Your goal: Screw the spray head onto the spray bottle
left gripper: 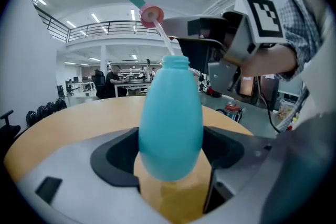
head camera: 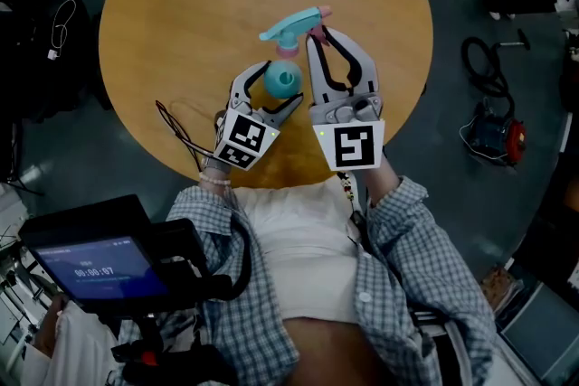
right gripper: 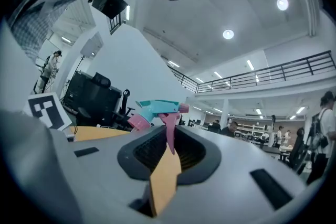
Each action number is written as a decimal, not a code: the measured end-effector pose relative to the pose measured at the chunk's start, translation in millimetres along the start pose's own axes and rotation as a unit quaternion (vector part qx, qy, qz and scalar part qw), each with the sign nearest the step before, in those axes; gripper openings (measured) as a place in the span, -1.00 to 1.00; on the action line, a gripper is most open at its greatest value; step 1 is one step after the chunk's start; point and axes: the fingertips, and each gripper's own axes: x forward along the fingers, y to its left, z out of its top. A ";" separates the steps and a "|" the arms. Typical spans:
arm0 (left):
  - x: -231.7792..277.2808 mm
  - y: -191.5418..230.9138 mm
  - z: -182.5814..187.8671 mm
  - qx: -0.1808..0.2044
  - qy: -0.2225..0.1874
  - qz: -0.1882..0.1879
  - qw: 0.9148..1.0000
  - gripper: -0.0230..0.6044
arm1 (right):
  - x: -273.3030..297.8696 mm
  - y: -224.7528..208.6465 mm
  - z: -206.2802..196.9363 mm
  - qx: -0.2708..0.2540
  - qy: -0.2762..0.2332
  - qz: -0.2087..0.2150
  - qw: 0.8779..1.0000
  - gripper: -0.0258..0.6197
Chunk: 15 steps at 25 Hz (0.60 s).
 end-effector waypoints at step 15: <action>0.4 4.2 6.8 -0.012 -0.004 0.007 1.000 0.25 | -31.3 30.7 -51.1 -0.072 0.079 0.033 0.994 -0.80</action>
